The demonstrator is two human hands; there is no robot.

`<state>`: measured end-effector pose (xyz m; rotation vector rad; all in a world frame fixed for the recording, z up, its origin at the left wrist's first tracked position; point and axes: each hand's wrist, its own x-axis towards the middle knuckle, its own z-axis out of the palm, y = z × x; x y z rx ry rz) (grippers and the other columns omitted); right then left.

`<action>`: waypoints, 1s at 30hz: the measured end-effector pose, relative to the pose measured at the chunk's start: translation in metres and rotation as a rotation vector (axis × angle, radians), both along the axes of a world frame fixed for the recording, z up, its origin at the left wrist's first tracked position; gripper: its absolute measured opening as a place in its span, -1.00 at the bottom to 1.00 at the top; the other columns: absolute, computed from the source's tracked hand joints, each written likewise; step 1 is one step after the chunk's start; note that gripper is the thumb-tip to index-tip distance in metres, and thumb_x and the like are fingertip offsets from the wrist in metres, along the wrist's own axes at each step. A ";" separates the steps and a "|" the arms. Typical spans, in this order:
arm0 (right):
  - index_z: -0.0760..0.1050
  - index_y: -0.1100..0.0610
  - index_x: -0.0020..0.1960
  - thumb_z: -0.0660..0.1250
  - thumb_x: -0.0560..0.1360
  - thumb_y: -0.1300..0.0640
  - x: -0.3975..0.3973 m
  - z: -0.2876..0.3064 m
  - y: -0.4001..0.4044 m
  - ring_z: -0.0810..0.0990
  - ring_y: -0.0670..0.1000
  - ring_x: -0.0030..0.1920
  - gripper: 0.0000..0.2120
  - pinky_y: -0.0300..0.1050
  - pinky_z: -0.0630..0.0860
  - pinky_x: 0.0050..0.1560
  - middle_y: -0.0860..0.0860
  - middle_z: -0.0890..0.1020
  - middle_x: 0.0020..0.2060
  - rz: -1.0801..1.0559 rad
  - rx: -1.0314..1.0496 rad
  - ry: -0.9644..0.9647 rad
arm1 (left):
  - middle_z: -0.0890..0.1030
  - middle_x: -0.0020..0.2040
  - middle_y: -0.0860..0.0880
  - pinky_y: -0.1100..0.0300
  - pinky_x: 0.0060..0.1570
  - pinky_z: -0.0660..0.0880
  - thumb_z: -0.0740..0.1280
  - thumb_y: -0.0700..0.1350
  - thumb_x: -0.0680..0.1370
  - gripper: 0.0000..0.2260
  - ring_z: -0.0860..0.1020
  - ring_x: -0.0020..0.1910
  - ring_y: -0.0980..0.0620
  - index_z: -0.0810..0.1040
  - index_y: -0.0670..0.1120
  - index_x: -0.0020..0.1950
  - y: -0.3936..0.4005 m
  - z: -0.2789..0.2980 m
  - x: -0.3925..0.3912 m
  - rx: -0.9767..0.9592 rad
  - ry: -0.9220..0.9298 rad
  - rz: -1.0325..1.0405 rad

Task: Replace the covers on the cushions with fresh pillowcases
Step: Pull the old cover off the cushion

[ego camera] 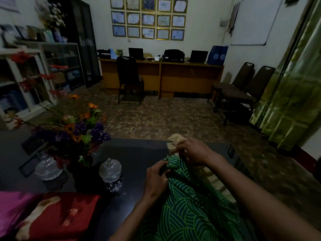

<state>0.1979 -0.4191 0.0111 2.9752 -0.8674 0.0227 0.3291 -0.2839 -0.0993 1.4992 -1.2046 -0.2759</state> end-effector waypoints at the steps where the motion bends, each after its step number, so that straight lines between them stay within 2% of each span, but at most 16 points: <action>1: 0.61 -0.13 0.21 0.39 0.53 0.03 -0.004 0.004 -0.001 0.55 0.07 0.19 -0.73 -0.01 0.51 0.07 -0.08 0.59 0.21 -0.025 -0.036 0.003 | 0.72 -0.04 0.12 0.21 -0.06 0.61 0.42 -0.35 0.45 -0.71 0.66 -0.06 0.24 0.72 -0.04 0.06 -0.002 0.000 0.000 -0.010 -0.021 -0.011; 2: 0.64 -0.09 0.12 0.40 0.52 -0.01 -0.009 0.005 -0.001 0.57 0.07 0.14 -0.81 -0.02 0.48 0.02 -0.05 0.63 0.11 -0.056 -0.090 -0.029 | 0.73 -0.04 0.11 0.20 -0.06 0.62 0.41 -0.38 0.45 -0.69 0.67 -0.07 0.24 0.73 -0.04 0.07 -0.003 0.000 -0.001 -0.022 -0.040 -0.029; 4: 0.64 -0.05 0.05 0.42 0.47 -0.04 -0.019 0.004 0.002 0.61 0.10 0.07 -0.82 -0.03 0.42 -0.05 -0.02 0.65 0.02 -0.108 -0.205 -0.125 | 0.73 -0.08 0.12 0.26 -0.14 0.62 0.40 -0.41 0.45 -0.66 0.66 -0.14 0.29 0.74 -0.02 0.05 -0.005 0.002 -0.003 -0.032 -0.111 -0.051; 7: 0.62 -0.06 0.14 0.41 0.47 0.04 -0.033 0.005 0.003 0.58 0.14 0.11 -0.76 -0.02 0.43 -0.01 0.02 0.64 0.06 -0.226 -0.230 -0.210 | 0.72 -0.15 0.17 0.44 -0.33 0.47 0.39 -0.33 0.46 -0.65 0.61 -0.27 0.36 0.73 0.09 0.05 -0.007 0.005 -0.007 -0.003 -0.229 -0.021; 9: 0.62 -0.06 0.20 0.37 0.49 0.11 -0.045 0.009 -0.004 0.57 0.15 0.15 -0.70 -0.03 0.44 0.04 0.05 0.65 0.09 -0.334 -0.219 -0.226 | 0.72 -0.18 0.16 0.39 -0.39 0.40 0.36 -0.25 0.44 -0.66 0.61 -0.31 0.33 0.72 0.12 0.07 -0.002 0.001 -0.009 0.005 -0.253 -0.013; 11: 0.63 -0.07 0.20 0.39 0.48 0.13 -0.058 0.014 -0.013 0.58 0.15 0.16 -0.69 -0.02 0.45 0.06 0.04 0.67 0.09 -0.430 -0.218 -0.252 | 0.72 -0.19 0.14 0.30 -0.42 0.42 0.37 -0.28 0.43 -0.64 0.62 -0.31 0.31 0.72 0.11 0.07 0.007 -0.007 -0.013 0.024 -0.263 -0.041; 13: 0.65 -0.06 0.13 0.40 0.48 0.10 -0.069 0.014 -0.021 0.60 0.13 0.16 -0.76 -0.01 0.48 0.09 0.02 0.68 0.08 -0.523 -0.201 -0.283 | 0.71 -0.21 0.13 0.26 -0.42 0.44 0.37 -0.34 0.42 -0.66 0.59 -0.32 0.39 0.72 0.05 0.01 0.019 -0.011 -0.021 0.016 -0.256 -0.068; 15: 0.67 -0.05 0.08 0.41 0.49 0.07 -0.071 0.013 -0.025 0.62 0.12 0.16 -0.82 -0.02 0.49 0.09 0.01 0.69 0.07 -0.590 -0.159 -0.339 | 0.65 -0.05 0.27 0.54 -0.41 0.32 0.32 -0.33 0.39 -0.63 0.50 -0.33 0.54 0.68 0.07 0.05 0.031 -0.012 -0.028 0.008 -0.269 -0.051; 16: 0.68 -0.05 0.07 0.40 0.50 0.07 -0.070 0.012 -0.024 0.62 0.12 0.16 -0.83 -0.03 0.50 0.08 0.01 0.69 0.07 -0.598 -0.148 -0.350 | 0.60 0.01 0.34 0.53 -0.40 0.30 0.30 -0.31 0.39 -0.59 0.48 -0.33 0.56 0.64 0.11 0.09 0.037 -0.014 -0.029 0.016 -0.269 -0.036; 17: 0.68 -0.04 0.07 0.40 0.51 0.08 -0.066 0.010 -0.022 0.62 0.13 0.17 -0.83 -0.02 0.50 0.09 0.02 0.68 0.08 -0.591 -0.140 -0.338 | 0.62 -0.02 0.33 0.51 -0.41 0.30 0.30 -0.29 0.41 -0.61 0.50 -0.32 0.54 0.63 0.12 0.09 0.041 -0.019 -0.027 0.048 -0.257 -0.029; 19: 0.67 -0.03 0.12 0.41 0.51 0.11 -0.056 0.008 -0.013 0.55 0.13 0.22 -0.80 -0.01 0.48 0.15 0.02 0.63 0.16 -0.516 -0.135 -0.295 | 0.69 -0.22 0.20 0.42 -0.42 0.31 0.37 -0.26 0.47 -0.78 0.57 -0.33 0.40 0.67 0.06 -0.06 0.045 -0.035 -0.021 0.131 -0.234 -0.012; 21: 0.60 -0.06 0.23 0.42 0.50 0.07 -0.043 0.007 0.002 0.41 0.11 0.34 -0.69 0.01 0.38 0.25 -0.01 0.51 0.32 -0.319 -0.123 -0.207 | 0.65 -0.36 0.11 0.27 -0.43 0.38 0.39 -0.23 0.51 -0.88 0.58 -0.40 0.28 0.62 -0.03 -0.18 0.048 -0.051 -0.017 0.186 -0.240 0.010; 24: 0.40 -0.17 0.46 0.38 0.51 -0.01 -0.020 -0.009 0.022 0.25 0.10 0.47 -0.47 0.06 0.25 0.37 -0.10 0.35 0.49 0.006 -0.061 -0.010 | 0.64 -0.35 0.01 0.06 -0.41 0.46 0.33 -0.11 0.55 -0.83 0.59 -0.39 0.19 0.58 -0.12 -0.21 0.053 -0.067 -0.015 0.221 -0.216 0.028; 27: 0.38 -0.21 0.48 0.31 0.58 0.02 0.001 -0.044 0.029 0.35 0.07 0.38 -0.51 0.01 0.31 0.21 -0.14 0.47 0.42 0.115 -0.050 0.164 | 0.64 -0.36 0.04 0.09 -0.37 0.44 0.31 -0.10 0.58 -0.79 0.58 -0.37 0.22 0.57 -0.11 -0.24 0.062 -0.076 -0.010 0.243 -0.195 0.040; 29: 0.42 -0.21 0.45 0.27 0.60 -0.01 0.010 -0.064 0.031 0.43 0.09 0.27 -0.58 -0.03 0.28 0.05 -0.09 0.54 0.31 0.095 -0.039 0.177 | 0.63 -0.37 0.05 0.13 -0.38 0.41 0.32 -0.09 0.59 -0.79 0.57 -0.37 0.25 0.57 -0.10 -0.23 0.070 -0.080 -0.008 0.266 -0.198 0.046; 30: 0.41 -0.21 0.46 0.25 0.61 -0.04 0.013 -0.071 0.033 0.45 0.11 0.26 -0.58 -0.02 0.29 0.04 -0.05 0.54 0.29 0.069 -0.010 0.167 | 0.61 -0.39 0.04 0.15 -0.39 0.38 0.33 -0.09 0.59 -0.77 0.55 -0.38 0.26 0.55 -0.10 -0.25 0.072 -0.082 -0.007 0.273 -0.196 0.045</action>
